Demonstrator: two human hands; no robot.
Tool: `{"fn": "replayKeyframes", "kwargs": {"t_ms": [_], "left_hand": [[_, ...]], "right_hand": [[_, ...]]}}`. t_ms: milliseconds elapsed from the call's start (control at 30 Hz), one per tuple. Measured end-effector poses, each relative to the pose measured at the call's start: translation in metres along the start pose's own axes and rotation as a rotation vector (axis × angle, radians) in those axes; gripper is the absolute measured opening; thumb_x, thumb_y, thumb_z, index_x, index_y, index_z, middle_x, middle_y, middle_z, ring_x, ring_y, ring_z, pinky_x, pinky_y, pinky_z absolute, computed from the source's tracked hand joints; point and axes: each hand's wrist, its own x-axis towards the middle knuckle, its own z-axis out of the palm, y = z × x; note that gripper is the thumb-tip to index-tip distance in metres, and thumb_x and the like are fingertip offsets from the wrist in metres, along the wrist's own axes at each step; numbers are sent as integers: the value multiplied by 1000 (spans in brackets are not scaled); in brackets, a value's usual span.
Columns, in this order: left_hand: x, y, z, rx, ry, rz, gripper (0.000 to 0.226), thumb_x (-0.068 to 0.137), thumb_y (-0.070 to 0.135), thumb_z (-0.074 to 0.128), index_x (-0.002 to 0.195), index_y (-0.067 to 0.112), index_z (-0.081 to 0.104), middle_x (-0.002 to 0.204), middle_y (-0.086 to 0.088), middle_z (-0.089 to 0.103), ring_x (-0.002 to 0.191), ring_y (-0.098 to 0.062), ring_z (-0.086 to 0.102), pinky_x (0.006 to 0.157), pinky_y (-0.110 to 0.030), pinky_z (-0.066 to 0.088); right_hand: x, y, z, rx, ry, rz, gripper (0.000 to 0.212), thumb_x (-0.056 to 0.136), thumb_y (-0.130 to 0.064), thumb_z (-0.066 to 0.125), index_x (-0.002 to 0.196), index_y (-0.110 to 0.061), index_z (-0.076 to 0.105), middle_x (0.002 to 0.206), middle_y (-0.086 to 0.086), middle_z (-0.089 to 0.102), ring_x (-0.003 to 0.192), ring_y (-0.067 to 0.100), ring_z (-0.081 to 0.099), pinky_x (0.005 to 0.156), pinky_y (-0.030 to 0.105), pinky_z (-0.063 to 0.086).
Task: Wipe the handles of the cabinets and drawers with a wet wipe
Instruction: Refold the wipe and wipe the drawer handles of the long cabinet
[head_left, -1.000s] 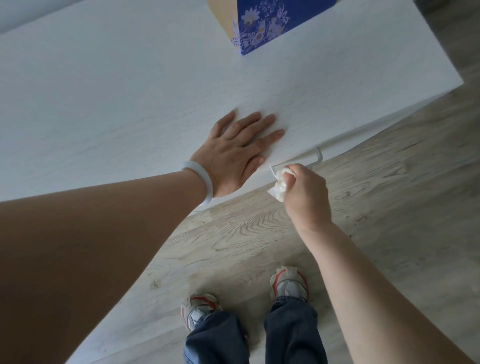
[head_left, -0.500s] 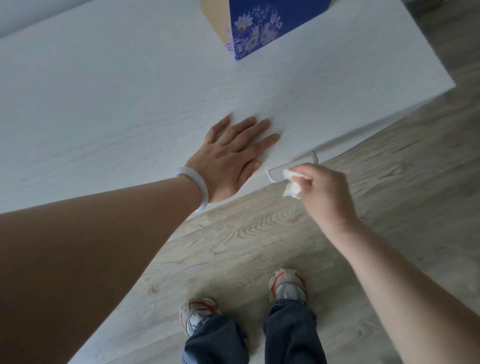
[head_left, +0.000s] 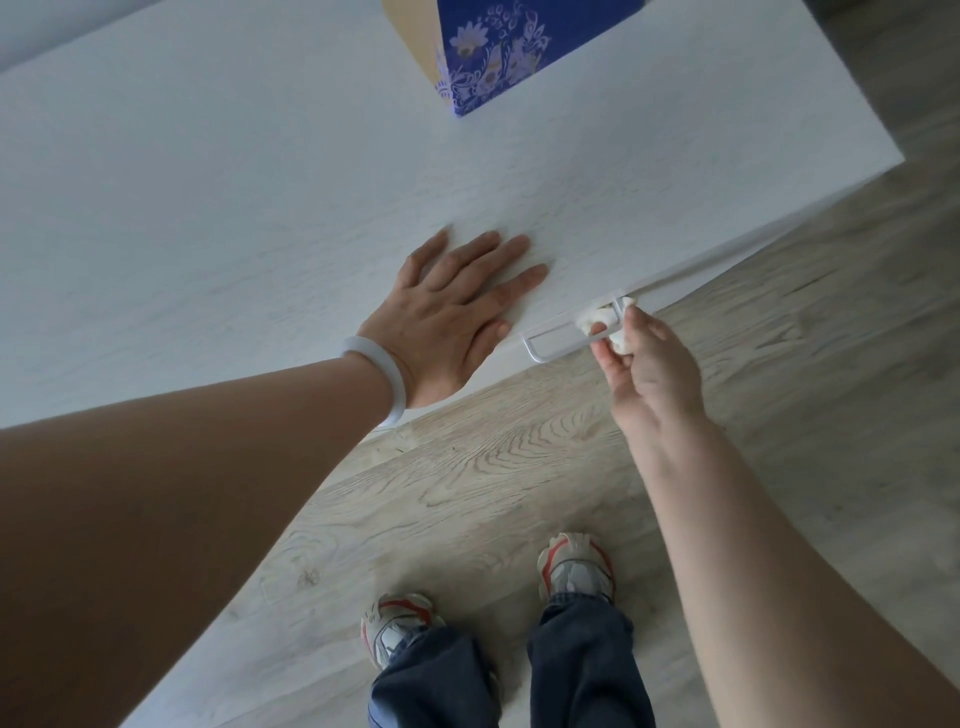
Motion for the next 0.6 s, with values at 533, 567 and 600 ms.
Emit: {"fn": "replayKeyframes", "kwargs": {"t_ms": [533,567,600], "left_hand": [[0,1,-4,3,-32,-3,53,102,42,17,154,32,9,162,6,9,149,-17,7,119,-48,10],[0,1,-4,2,-32,-2,53,102,42,17,154,32,10,162,6,9,149,-17,8,119,-48,10],[1,1,-4,0,-33,-1,53,102,42,18,154,32,10,162,6,10,149,-17,8,119,-49,10]], "right_hand": [[-51,67,20,345,39,279,7,87,-7,68,93,-6,66,99,4,68,88,9,62,75,19,49],[-46,63,14,347,19,266,11,85,-3,68,96,-3,66,101,7,68,88,11,64,71,18,51],[-40,56,7,362,-1,236,15,84,0,67,99,0,64,103,11,67,87,13,65,68,18,52]]}}
